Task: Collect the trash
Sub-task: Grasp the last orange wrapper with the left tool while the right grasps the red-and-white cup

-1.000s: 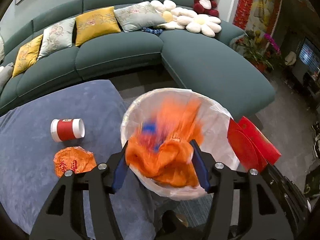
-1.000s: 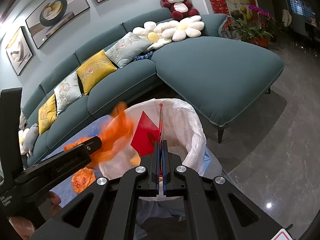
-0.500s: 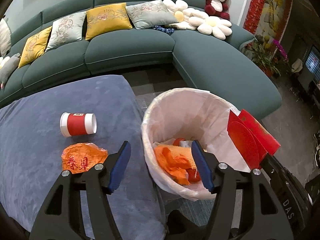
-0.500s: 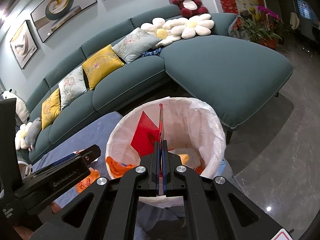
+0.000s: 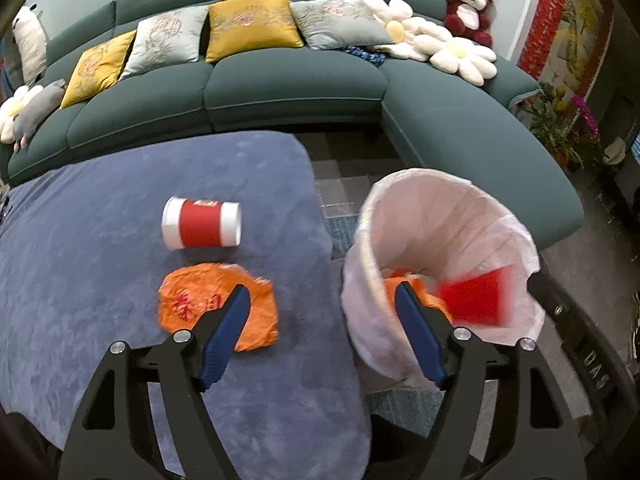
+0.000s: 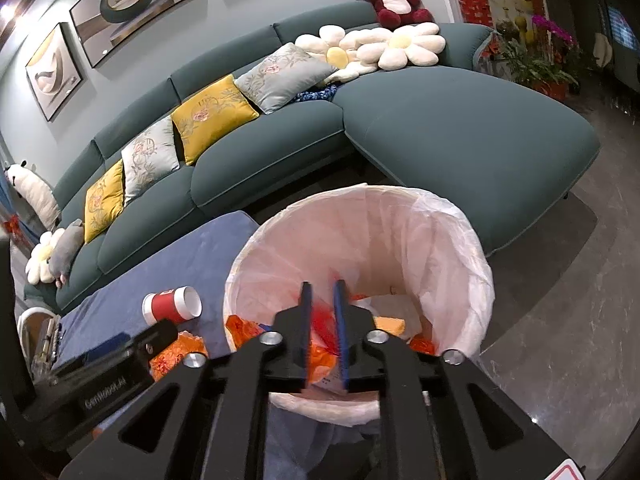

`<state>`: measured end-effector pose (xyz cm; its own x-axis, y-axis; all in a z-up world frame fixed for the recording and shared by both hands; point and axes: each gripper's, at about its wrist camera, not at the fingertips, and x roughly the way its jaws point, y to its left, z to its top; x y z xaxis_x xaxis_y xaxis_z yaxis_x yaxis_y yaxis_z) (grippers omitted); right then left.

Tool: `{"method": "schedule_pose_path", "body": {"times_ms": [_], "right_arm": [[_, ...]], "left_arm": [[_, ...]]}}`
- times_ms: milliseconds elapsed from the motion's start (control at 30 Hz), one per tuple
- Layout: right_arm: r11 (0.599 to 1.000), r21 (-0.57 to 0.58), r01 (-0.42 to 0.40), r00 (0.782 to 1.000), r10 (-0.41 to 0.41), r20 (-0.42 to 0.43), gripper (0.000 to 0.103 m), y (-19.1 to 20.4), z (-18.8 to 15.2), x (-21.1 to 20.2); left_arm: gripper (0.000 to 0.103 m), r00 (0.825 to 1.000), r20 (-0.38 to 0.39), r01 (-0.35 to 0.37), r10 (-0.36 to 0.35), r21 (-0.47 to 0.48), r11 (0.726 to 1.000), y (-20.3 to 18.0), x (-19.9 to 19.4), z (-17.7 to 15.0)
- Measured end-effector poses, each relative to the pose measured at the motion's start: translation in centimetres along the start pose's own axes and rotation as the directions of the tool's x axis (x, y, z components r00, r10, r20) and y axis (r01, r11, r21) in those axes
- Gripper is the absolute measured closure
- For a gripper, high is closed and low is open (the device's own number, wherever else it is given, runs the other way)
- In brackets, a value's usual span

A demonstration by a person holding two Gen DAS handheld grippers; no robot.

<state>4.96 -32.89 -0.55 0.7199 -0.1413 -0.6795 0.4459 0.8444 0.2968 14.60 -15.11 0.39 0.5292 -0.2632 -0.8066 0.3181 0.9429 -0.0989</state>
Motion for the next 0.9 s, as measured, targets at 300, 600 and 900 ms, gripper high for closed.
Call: {"method": "schedule_pose_path", "body": {"times_ms": [300,600,900], "right_arm": [[0.998,-0.056,-0.033,0.999,0.033,0.006,0.075,3.4,-0.4,-0.2],[0.991,-0.113,-0.077,0.997,0.074,-0.034,0.064,7.4,-2.3,0.5],[0.983,-0.151,-0.107,0.992,0.095,-0.084,0.061,10.2,-3.6,2.4]], "left_arm": [[0.019,0.998,-0.023,-0.061,0.06,-0.067,0.996,4.1,0.3,-1.5],[0.015,0.995,-0.058,-0.091,0.084,-0.129,0.987,8.4,0.7,-2.7],[0.013,0.988,-0.128,-0.107,0.085,-0.174,0.979,11.3,3.3,-3.5]]}}
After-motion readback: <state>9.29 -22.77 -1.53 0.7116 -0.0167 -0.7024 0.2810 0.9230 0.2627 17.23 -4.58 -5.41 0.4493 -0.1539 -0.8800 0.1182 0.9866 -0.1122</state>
